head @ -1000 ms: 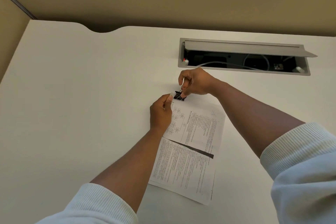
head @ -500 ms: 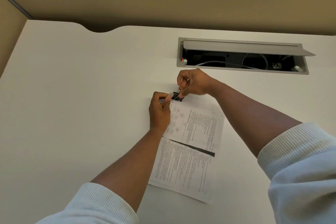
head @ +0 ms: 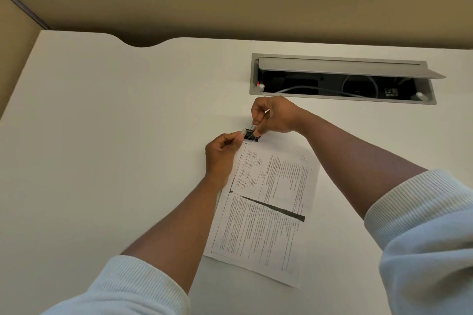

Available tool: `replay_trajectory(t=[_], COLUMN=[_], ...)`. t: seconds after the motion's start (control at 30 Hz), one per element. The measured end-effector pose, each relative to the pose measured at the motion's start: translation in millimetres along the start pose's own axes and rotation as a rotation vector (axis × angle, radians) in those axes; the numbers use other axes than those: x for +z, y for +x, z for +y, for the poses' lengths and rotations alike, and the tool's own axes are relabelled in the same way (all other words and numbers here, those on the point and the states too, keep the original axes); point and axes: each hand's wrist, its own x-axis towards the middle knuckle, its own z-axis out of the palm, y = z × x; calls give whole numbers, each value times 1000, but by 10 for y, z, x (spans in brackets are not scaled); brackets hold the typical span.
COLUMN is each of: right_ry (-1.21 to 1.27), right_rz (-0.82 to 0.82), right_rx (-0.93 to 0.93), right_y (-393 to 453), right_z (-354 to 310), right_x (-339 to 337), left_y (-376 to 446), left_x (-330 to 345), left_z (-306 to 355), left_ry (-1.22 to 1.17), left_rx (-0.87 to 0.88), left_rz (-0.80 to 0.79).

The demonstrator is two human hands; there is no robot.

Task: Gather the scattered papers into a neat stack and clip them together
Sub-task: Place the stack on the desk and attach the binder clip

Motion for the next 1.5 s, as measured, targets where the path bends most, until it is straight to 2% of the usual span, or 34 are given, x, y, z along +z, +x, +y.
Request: replay_trajectory(t=[0.2,0.7,0.87,1.03,1.2,1.5], right_ry=[6,48,119,239,347,260], right_rz=[-2,-34,-7,1,22,59], right_rx=[11,69,78,93,114,293], right_y=[-3,19,-31,-65,-153,-584], right_z=[15,49,52,65,115,351], right_x=[-13,25,55,57,23,-157], left_y=[32,-35,-33,-65,-125,-235], left_x=[-38,23,18,29,36,-177], left_z=[31,69,70,124,175,281], left_ry=[-104,-51,77,263,393,219], left_rx=[-128,-85,-28,-117,-120,-176], left_rz=[-37,10,-54,-245,-273,-208])
